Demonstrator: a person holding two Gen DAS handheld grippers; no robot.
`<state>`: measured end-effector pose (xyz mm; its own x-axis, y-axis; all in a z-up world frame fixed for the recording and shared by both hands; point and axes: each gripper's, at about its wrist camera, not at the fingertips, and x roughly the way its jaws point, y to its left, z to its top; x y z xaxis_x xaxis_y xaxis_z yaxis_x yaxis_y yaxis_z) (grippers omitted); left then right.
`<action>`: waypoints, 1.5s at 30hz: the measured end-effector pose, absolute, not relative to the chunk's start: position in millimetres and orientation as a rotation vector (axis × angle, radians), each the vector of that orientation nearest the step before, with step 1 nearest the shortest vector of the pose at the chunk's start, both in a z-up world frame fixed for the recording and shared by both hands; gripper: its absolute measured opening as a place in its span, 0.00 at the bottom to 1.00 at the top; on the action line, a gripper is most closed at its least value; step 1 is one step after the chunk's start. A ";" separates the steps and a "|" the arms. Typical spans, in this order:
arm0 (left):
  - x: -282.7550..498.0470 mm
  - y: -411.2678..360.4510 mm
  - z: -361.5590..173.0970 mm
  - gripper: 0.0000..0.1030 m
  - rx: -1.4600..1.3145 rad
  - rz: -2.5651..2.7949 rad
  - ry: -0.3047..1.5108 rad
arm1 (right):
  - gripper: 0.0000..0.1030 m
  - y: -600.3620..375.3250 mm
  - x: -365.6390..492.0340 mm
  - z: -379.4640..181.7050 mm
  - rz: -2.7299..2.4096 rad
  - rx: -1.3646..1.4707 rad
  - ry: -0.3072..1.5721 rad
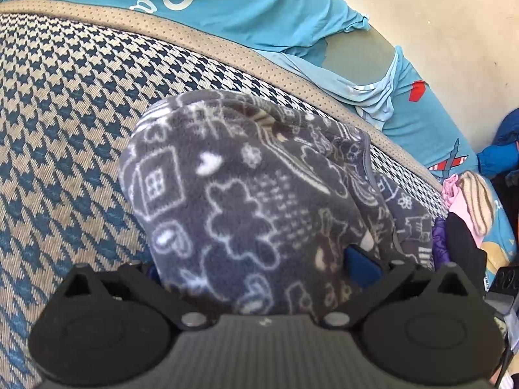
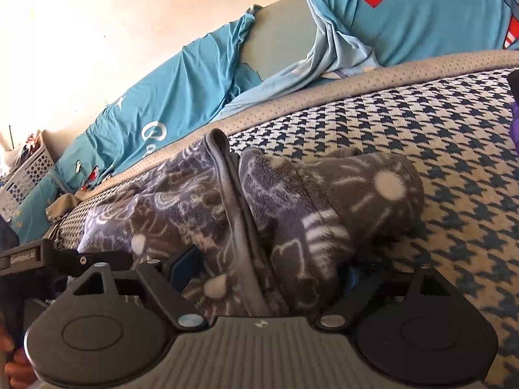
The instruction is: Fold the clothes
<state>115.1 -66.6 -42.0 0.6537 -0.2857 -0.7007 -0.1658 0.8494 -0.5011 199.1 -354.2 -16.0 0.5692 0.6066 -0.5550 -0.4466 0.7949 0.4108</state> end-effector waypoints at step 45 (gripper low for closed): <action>-50.6 25.8 10.7 0.71 -0.508 0.221 0.838 | 0.30 -226.6 60.7 5.1 0.740 0.203 0.694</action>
